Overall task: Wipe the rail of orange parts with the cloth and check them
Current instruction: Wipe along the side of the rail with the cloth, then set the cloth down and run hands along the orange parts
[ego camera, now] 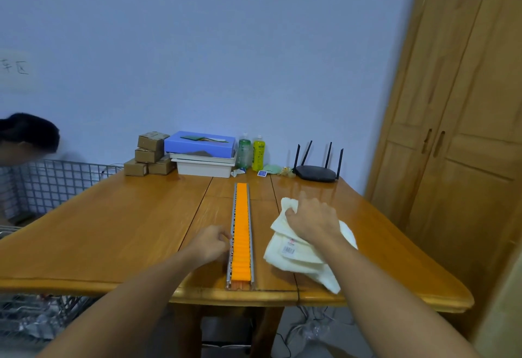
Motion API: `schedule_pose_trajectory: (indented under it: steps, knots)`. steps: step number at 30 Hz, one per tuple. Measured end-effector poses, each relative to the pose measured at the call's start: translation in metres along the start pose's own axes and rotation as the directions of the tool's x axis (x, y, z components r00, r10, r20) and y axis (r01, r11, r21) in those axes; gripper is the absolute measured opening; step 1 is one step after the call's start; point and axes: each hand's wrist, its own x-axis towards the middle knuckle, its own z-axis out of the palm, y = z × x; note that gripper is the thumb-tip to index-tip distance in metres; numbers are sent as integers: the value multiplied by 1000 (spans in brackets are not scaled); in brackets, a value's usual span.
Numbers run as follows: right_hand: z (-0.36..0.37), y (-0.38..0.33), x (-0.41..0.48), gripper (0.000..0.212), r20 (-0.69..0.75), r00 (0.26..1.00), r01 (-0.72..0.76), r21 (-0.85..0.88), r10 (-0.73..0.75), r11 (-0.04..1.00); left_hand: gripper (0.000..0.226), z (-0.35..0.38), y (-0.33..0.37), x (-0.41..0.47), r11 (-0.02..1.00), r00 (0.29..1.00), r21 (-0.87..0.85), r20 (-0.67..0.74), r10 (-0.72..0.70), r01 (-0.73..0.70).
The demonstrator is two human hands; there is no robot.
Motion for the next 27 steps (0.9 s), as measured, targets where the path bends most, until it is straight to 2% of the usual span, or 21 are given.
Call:
schedule_pose_trajectory:
  steps: [5, 10, 15, 19, 23, 27]
  knots:
    - [15, 10, 30, 38, -35, 995, 88, -18, -88, 996, 27, -5, 2, 20, 997, 999, 71, -42, 15, -12]
    - [50, 8, 51, 44, -79, 989, 122, -30, -124, 992, 19, -7, 0, 39, 995, 995, 95, -84, 49, -41]
    - [99, 3, 52, 53, 82, 989, 121, -20, -119, 992, 18, -8, -9, 58, 989, 993, 132, -86, 79, -67]
    - [126, 5, 49, 82, 230, 969, 92, -21, -85, 995, 15, -15, -14, 71, 990, 993, 131, -97, 69, -56]
    - [141, 5, 39, 108, 347, 931, 131, -31, -112, 991, 15, -18, -17, 81, 992, 992, 117, -108, 68, -55]
    - [145, 6, 42, 87, 425, 902, 113, -48, -82, 992, 12, -6, -17, 89, 994, 995, 106, -83, 45, -36]
